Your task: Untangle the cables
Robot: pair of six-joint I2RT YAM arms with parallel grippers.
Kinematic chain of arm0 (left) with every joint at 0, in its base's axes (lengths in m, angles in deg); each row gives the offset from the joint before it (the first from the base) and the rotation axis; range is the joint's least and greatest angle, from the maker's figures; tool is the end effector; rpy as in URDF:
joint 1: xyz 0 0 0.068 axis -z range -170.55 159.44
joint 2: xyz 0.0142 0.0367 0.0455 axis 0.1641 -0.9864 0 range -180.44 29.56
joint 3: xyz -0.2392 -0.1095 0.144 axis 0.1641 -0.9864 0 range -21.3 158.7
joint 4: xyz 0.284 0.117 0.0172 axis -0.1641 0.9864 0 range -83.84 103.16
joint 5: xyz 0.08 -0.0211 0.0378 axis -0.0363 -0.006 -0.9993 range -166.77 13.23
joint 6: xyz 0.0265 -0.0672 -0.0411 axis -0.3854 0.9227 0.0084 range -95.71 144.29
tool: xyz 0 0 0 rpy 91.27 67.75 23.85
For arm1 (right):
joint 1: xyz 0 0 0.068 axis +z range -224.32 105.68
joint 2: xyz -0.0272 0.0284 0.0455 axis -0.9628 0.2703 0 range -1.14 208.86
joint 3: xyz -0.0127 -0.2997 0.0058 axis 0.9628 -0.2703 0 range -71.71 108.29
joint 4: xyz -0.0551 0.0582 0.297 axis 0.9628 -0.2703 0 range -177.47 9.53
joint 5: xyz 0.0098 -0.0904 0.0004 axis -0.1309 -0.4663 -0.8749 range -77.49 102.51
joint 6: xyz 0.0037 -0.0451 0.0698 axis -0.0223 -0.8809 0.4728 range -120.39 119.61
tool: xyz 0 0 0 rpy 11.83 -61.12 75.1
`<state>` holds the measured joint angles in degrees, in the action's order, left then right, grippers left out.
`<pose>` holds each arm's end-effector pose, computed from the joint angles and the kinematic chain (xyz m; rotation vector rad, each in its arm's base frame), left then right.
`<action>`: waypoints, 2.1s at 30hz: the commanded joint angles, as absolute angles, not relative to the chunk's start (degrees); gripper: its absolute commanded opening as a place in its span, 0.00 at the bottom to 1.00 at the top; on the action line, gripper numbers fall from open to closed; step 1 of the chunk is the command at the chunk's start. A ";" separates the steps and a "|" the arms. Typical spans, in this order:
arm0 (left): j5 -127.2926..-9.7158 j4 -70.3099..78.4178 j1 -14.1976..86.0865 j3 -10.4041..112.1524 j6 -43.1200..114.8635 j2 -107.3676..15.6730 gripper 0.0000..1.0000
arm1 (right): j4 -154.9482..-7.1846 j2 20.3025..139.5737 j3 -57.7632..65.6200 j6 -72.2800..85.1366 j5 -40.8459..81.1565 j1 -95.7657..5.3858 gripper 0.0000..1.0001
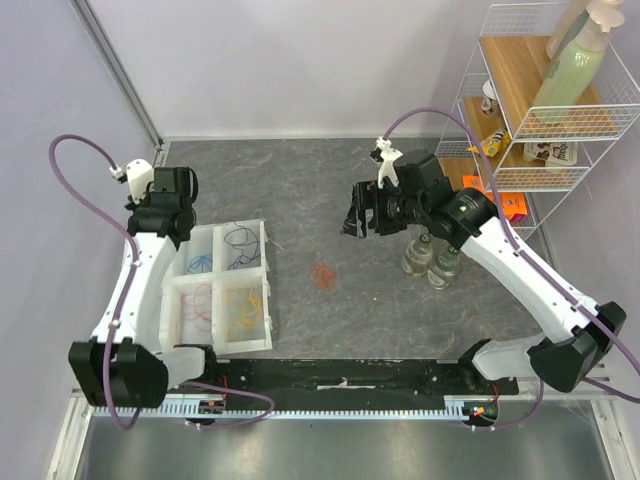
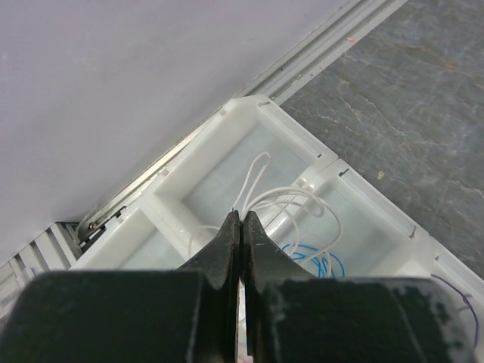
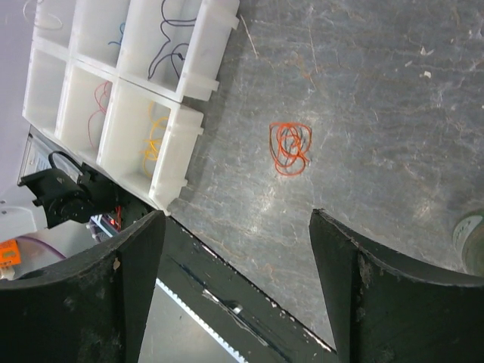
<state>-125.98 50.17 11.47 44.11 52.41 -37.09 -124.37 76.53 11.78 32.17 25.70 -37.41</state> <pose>0.2866 0.0448 0.3489 -0.8570 1.9506 0.7019 0.2761 0.2281 0.3990 -0.2234 2.3659 0.8834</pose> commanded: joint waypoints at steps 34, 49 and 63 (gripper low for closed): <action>-107.52 49.31 15.65 47.78 66.04 -44.02 0.68 | -128.11 84.27 9.86 29.06 28.24 -37.58 0.84; -77.05 41.84 37.48 32.95 60.59 -21.17 0.48 | -118.45 102.74 6.17 25.01 23.34 -27.74 0.49; -64.38 44.74 37.48 30.91 62.26 -19.04 0.50 | -112.29 105.90 0.45 18.25 16.12 -27.73 0.39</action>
